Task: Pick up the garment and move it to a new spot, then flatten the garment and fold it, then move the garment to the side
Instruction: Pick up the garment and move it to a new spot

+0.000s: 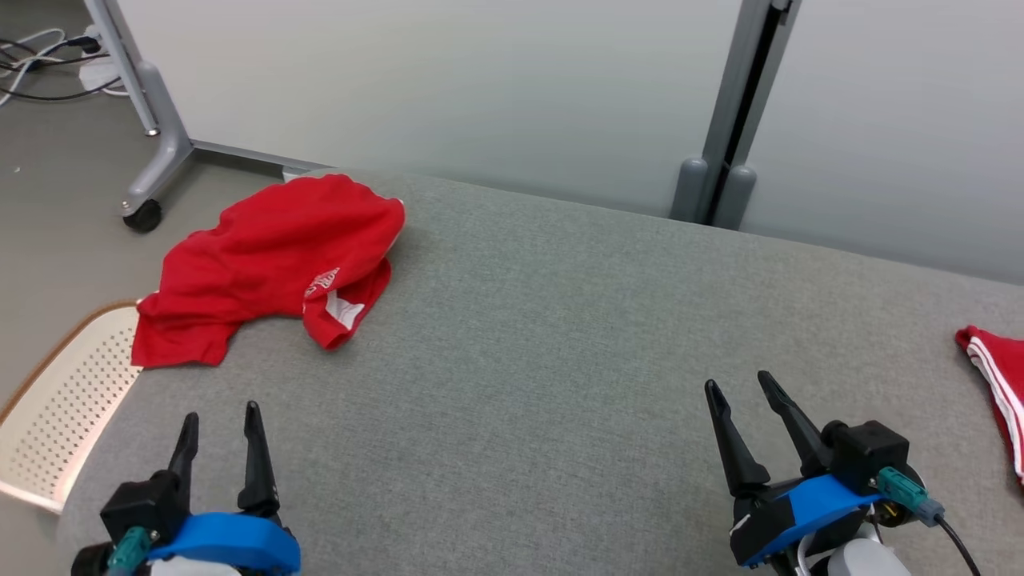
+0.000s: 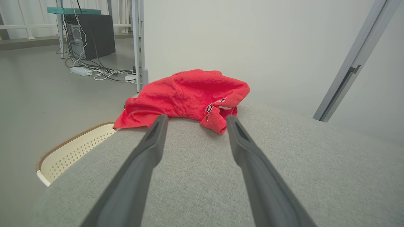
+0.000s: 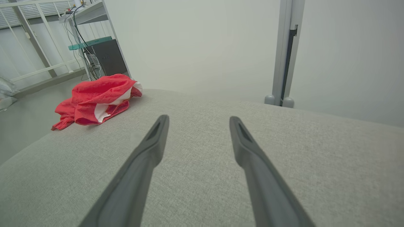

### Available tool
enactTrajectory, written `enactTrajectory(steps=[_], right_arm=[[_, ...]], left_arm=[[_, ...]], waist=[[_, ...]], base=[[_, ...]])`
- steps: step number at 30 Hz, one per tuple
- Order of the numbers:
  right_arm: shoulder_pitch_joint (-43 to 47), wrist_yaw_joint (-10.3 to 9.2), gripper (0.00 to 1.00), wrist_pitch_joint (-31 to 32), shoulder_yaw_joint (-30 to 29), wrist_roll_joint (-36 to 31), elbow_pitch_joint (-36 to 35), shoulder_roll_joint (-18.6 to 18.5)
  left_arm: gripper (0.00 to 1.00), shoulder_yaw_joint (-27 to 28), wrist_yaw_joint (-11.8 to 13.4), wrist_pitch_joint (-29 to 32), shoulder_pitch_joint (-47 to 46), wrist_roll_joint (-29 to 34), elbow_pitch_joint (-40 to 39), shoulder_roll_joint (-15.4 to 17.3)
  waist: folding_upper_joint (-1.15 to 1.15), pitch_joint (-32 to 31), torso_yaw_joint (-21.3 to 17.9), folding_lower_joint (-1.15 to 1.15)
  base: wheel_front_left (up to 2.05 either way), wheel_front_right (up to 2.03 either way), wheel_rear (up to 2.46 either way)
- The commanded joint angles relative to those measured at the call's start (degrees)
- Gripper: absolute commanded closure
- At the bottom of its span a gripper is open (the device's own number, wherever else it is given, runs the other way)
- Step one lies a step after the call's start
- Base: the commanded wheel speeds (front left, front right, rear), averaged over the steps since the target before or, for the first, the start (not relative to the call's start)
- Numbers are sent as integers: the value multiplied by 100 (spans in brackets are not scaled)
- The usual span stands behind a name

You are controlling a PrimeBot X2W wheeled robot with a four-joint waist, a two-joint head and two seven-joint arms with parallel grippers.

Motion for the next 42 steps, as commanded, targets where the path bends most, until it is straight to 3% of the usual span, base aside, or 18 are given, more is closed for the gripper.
enactTrajectory(steps=[1, 10, 18, 27, 35, 42], right_arm=[[-106, 1, 0, -17, 23, 24, -37, -40], [-228, 1, 0, -16, 19, 32, -151, -66], [-483, 1, 0, -17, 146, 35, -303, -72], [-856, 1, 0, -17, 241, 34, -453, -80], [-1135, 1, 0, -17, 300, 60, -573, -1], [-1197, 1, 0, -17, 279, 101, -595, 104]], left_arm=[[0, 13, -22, 55, -197, -42, -14, 103], [0, 52, -65, 875, -893, -184, -631, 522], [0, 253, -131, 2165, -2019, -679, -671, 1179], [0, 96, -192, 3277, -3363, -1462, 439, 1970], [0, 13, -183, 4042, -4224, -1726, 1592, 2653], [0, -195, 417, 4358, -4201, -1153, 2629, 3271]], waist=[[0, 54, -102, 0], [0, 404, -596, 0], [0, 868, -1121, 0], [0, 1496, -1811, 0], [0, 2081, -2467, 0], [0, 2285, -2898, 0]], base=[[0, 0, 0], [0, 0, 0], [0, 0, 0], [0, 0, 0], [0, 0, 0], [0, 0, 0]])
